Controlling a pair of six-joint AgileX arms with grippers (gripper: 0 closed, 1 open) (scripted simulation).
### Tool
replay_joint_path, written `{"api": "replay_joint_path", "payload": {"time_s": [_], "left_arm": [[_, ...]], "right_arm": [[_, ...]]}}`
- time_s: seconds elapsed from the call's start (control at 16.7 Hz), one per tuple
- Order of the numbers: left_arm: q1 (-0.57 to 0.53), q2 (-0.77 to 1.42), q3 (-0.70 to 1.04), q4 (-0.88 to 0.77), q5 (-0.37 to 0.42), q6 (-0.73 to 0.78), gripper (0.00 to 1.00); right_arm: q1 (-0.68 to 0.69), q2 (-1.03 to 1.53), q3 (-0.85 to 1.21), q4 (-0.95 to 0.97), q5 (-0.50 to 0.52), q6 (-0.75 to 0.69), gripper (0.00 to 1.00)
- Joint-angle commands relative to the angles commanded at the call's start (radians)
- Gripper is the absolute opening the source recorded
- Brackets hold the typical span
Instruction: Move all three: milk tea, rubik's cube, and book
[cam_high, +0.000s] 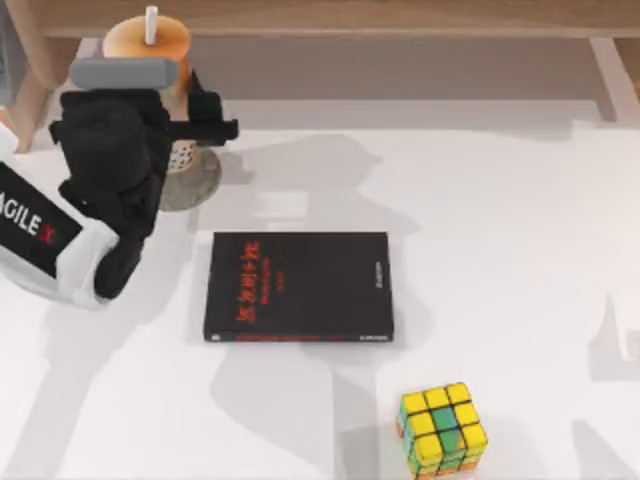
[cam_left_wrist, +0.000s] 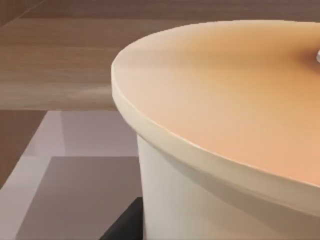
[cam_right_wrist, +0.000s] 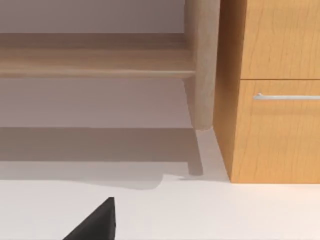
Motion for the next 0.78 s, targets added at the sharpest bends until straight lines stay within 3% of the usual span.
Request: {"api": "replay_joint_path", "payload": {"time_s": [0.18, 0.78], "left_arm": [[0.000, 0.000, 0.000, 0.000, 0.000, 0.000, 0.00], [0.000, 0.000, 0.000, 0.000, 0.000, 0.000, 0.75]], "right_arm": [[0.000, 0.000, 0.000, 0.000, 0.000, 0.000, 1.00], [0.000, 0.000, 0.000, 0.000, 0.000, 0.000, 1.00]]}}
